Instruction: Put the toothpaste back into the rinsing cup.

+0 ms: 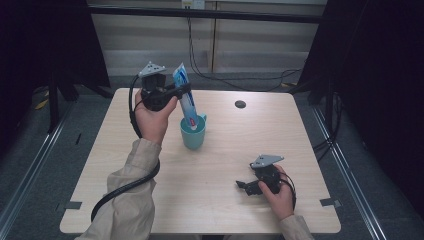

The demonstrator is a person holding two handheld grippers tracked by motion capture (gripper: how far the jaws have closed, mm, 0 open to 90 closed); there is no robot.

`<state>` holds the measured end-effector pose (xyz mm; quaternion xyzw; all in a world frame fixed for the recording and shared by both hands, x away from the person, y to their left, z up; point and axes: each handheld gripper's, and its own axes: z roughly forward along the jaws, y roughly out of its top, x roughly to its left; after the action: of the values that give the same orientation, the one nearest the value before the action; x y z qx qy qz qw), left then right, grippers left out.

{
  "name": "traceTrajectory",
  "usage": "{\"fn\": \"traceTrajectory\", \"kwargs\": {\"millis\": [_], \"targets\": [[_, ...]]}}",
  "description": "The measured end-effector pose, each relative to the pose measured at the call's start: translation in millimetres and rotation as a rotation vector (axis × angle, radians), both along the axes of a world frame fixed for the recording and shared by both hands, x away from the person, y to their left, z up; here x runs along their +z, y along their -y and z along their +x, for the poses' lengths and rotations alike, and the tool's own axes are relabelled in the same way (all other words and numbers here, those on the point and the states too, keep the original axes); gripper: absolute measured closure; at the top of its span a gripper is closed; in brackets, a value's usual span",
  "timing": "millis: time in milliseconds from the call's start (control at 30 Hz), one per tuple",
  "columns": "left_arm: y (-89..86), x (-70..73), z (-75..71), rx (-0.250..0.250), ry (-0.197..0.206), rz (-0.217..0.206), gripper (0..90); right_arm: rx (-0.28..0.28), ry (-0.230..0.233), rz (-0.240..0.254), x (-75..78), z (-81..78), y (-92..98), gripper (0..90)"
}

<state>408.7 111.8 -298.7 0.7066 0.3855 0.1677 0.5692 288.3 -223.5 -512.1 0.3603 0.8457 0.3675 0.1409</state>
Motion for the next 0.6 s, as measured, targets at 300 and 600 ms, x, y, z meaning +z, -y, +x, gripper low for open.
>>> {"fn": "traceTrajectory", "kwargs": {"millis": [300,600], "targets": [[-2.3,1.9,8.3,0.028,0.018,-0.004,74.1,0.002,0.001,0.0,0.0,0.2,0.1,12.1],[0.3,1.1,14.5,0.037,0.025,-0.005,74.1,0.006,0.002,0.0,-0.1,0.6,0.2,11.8]]}}
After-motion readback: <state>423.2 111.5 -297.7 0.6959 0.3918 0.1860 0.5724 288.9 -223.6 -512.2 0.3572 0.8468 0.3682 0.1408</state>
